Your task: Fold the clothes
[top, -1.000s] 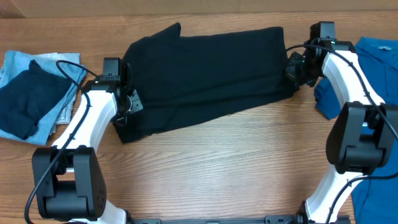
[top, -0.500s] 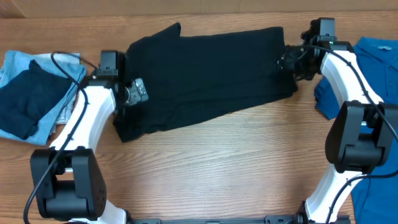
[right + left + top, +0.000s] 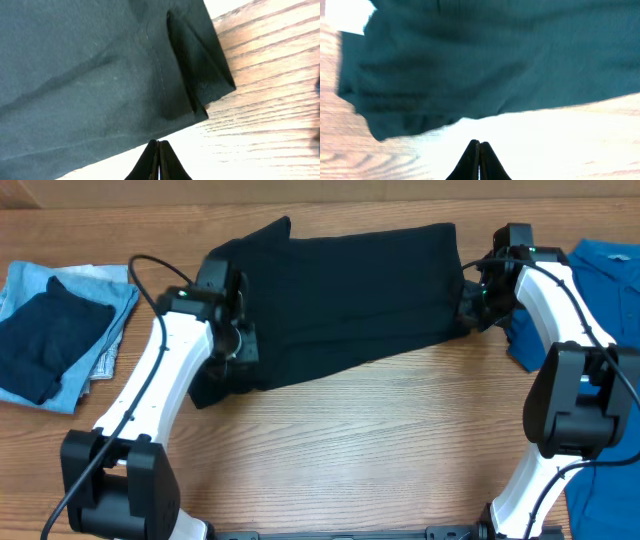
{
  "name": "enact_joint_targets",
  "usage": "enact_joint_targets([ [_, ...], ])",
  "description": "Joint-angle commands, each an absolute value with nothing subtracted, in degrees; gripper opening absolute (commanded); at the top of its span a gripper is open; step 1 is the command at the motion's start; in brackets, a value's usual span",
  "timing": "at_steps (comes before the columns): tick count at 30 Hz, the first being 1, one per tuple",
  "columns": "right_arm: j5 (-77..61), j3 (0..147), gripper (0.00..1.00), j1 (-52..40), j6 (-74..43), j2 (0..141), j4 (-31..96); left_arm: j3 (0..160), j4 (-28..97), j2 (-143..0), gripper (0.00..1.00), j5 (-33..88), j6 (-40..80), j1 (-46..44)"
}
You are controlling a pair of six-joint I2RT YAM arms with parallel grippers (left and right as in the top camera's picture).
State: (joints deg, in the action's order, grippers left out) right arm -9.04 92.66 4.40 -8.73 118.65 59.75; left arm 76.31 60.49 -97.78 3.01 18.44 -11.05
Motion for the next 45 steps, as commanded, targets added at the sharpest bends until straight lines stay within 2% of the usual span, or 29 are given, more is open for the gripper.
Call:
enact_joint_targets([
  [1,-10.61,89.43,0.04,3.70,-8.51,116.79,57.76,72.51,59.27,-97.41,0.04,4.54,15.75,-12.14],
  [11,-10.57,82.13,0.04,-0.05,-8.51,116.84,48.66,68.58,53.76,-99.42,0.04,3.90,13.21,-12.32],
  [12,-10.57,82.00,0.04,-0.05,-8.51,116.84,48.69,67.66,52.86,-99.55,0.10,2.68,13.23,-12.29],
  [15,-10.57,81.76,0.04,-0.05,-8.51,116.84,48.42,66.81,52.16,-99.66,0.15,-3.09,13.23,-12.32],
  [16,-10.57,81.76,0.04,-0.05,-8.51,116.84,48.40,66.63,52.03,-99.66,0.19,-3.40,13.04,-12.32],
  [18,-10.57,81.76,0.04,-0.05,-8.54,116.84,48.29,66.24,50.85,-99.66,0.50,-3.38,11.05,-12.32],
  [19,-10.57,81.76,0.05,-0.05,-8.54,116.84,48.27,65.95,49.60,-99.66,0.70,-3.36,8.43,-12.45],
  [20,-10.57,81.76,0.05,-0.05,-8.54,116.84,48.29,65.71,48.84,-99.66,0.72,-3.33,7.29,-12.45],
  [27,-10.57,81.76,0.07,-0.05,-8.51,116.84,48.21,64.84,43.97,-99.77,0.73,-3.53,2.74,-14.66],
  [31,-10.57,81.76,0.08,-0.05,-8.51,116.84,48.27,64.84,42.96,-99.83,0.75,-10.98,6.20,-19.99],
  [41,-10.57,81.76,0.09,-0.05,-8.51,116.84,48.25,64.84,39.97,-108.27,0.71,-12.05,6.85,-20.29],
  [43,-10.57,81.76,0.09,-0.05,-8.54,116.84,48.27,65.25,40.01,-108.20,0.61,-12.67,6.85,-20.29],
  [45,-10.57,81.76,0.11,-0.05,-8.51,116.84,48.27,66.06,40.34,-108.20,0.42,-12.69,6.83,-20.29],
])
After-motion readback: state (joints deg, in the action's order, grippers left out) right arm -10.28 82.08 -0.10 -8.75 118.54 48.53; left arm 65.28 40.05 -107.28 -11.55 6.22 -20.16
